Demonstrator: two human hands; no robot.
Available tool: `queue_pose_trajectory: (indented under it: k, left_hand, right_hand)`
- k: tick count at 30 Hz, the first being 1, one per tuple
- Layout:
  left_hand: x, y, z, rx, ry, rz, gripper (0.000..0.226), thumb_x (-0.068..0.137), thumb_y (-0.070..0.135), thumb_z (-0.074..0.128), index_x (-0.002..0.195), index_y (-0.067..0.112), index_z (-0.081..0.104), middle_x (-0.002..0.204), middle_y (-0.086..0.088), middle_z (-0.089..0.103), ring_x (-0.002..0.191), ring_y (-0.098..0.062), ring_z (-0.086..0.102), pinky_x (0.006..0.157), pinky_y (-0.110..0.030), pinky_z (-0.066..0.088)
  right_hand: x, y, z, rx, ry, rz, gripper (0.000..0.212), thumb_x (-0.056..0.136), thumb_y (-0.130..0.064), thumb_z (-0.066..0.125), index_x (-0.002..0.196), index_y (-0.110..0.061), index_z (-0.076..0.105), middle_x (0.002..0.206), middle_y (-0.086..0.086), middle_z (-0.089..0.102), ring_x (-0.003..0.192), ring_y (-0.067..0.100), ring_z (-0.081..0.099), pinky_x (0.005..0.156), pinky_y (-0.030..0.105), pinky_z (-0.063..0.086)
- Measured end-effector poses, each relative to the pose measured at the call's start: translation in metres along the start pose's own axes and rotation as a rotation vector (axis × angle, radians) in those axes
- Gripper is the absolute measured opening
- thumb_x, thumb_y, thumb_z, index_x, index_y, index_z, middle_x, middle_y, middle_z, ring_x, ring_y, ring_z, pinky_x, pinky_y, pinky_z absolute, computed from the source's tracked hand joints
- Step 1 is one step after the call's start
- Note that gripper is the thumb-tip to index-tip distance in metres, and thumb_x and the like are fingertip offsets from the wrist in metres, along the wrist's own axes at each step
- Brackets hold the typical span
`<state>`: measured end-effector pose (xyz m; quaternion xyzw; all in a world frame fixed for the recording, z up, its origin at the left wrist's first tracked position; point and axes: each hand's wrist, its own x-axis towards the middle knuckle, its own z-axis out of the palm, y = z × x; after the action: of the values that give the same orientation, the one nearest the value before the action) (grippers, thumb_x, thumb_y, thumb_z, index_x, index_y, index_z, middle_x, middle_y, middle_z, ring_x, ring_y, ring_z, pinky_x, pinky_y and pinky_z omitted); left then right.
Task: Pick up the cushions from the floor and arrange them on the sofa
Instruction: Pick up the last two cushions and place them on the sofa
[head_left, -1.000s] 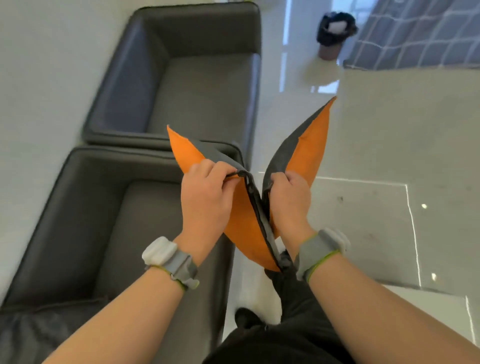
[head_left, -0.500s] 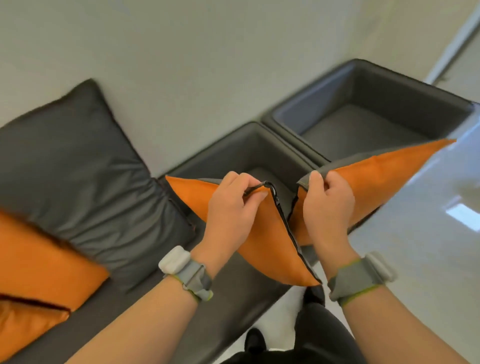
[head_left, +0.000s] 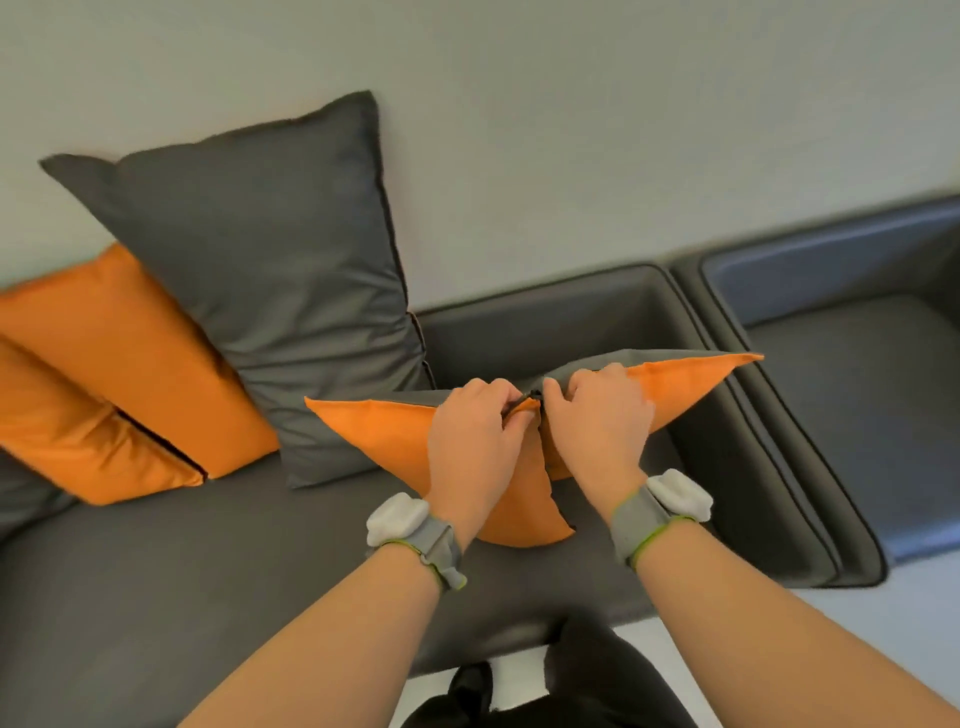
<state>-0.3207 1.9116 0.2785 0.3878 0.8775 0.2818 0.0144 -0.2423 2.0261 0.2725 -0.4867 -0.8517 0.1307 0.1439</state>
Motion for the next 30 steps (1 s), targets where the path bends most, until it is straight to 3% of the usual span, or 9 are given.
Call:
queue_pose_trajectory:
  k: [3,6,8,12,16,18,22,26,30]
  left_hand:
    - [0.011,0.0,0.012,0.248,0.042,0.049,0.029,0.093,0.055,0.059,0.1,0.03,0.072,0.101,0.004,0.062,0.102,-0.025,0.056,0.087,-0.04,0.043]
    - [0.017,-0.006,0.023,0.329,-0.072,-0.017,0.05,0.088,0.07,0.052,0.117,0.032,0.07,0.131,-0.005,0.061,0.133,-0.034,0.05,0.116,-0.059,0.03]
    - [0.021,-0.011,0.026,0.392,-0.176,-0.04,0.067,0.086,0.078,0.047,0.135,0.035,0.06,0.146,-0.005,0.056,0.144,-0.034,0.042,0.121,-0.063,0.021]
    - [0.045,-0.023,0.018,0.46,-0.272,-0.043,0.091,0.08,0.088,0.041,0.152,0.031,0.046,0.153,-0.005,0.052,0.149,-0.032,0.038,0.124,-0.063,0.012]
    - [0.069,-0.052,0.005,0.466,-0.39,-0.066,0.094,0.082,0.079,0.055,0.159,0.03,0.033,0.159,-0.002,0.044,0.149,-0.029,0.037,0.125,-0.056,0.019]
    - [0.073,-0.065,0.004,0.486,-0.415,-0.068,0.088,0.087,0.067,0.062,0.16,0.028,0.033,0.156,-0.001,0.049,0.141,-0.03,0.046,0.121,-0.05,0.029]
    - [0.067,-0.08,0.008,0.511,-0.329,-0.089,0.066,0.087,0.057,0.069,0.144,0.026,0.057,0.124,0.0,0.071,0.11,-0.032,0.061,0.098,-0.047,0.044]
    - [0.069,-0.085,0.02,0.477,-0.238,-0.042,0.038,0.092,0.048,0.068,0.126,0.033,0.07,0.106,0.008,0.072,0.096,-0.026,0.061,0.089,-0.044,0.045]
    - [0.083,-0.082,0.025,0.42,-0.151,-0.059,0.02,0.093,0.04,0.071,0.111,0.033,0.075,0.094,0.008,0.068,0.088,-0.026,0.058,0.083,-0.044,0.043]
  right_hand:
    - [0.039,0.015,-0.007,-0.196,0.091,-0.235,0.04,0.087,-0.057,0.057,0.087,-0.017,0.063,0.098,0.008,0.056,0.095,0.032,0.053,0.08,0.045,0.039]
    - [0.081,0.03,-0.011,-0.217,0.075,-0.343,0.051,0.085,-0.064,0.055,0.103,-0.015,0.057,0.11,0.009,0.055,0.106,0.035,0.053,0.097,0.051,0.039]
    - [0.103,0.036,-0.011,-0.126,-0.002,-0.32,0.057,0.088,-0.07,0.05,0.11,-0.018,0.055,0.114,0.008,0.06,0.109,0.034,0.058,0.102,0.054,0.04]
    - [0.142,0.05,-0.007,0.135,-0.361,-0.376,0.067,0.097,-0.07,0.038,0.14,-0.02,0.05,0.136,0.006,0.06,0.123,0.026,0.057,0.103,0.043,0.047]
    - [0.167,0.072,0.002,-0.052,-0.433,-0.52,0.069,0.096,-0.051,0.056,0.152,-0.015,0.041,0.152,0.009,0.049,0.139,0.03,0.046,0.114,0.045,0.041]
    - [0.174,0.084,0.01,-0.272,-0.311,-0.533,0.068,0.089,-0.045,0.061,0.148,-0.017,0.047,0.148,0.014,0.052,0.133,0.036,0.049,0.107,0.05,0.044]
    - [0.185,0.088,0.018,-0.517,-0.212,-0.549,0.061,0.084,-0.04,0.069,0.139,-0.018,0.055,0.132,0.018,0.057,0.106,0.038,0.059,0.08,0.045,0.047]
    - [0.203,0.085,0.034,-0.332,-0.317,-0.491,0.046,0.094,-0.035,0.064,0.133,-0.017,0.047,0.138,0.013,0.049,0.077,0.028,0.067,0.048,0.03,0.045]
    - [0.21,0.084,0.041,-0.185,-0.326,-0.549,0.023,0.1,-0.033,0.058,0.114,-0.018,0.048,0.11,0.005,0.058,0.066,0.024,0.06,0.047,0.033,0.047]
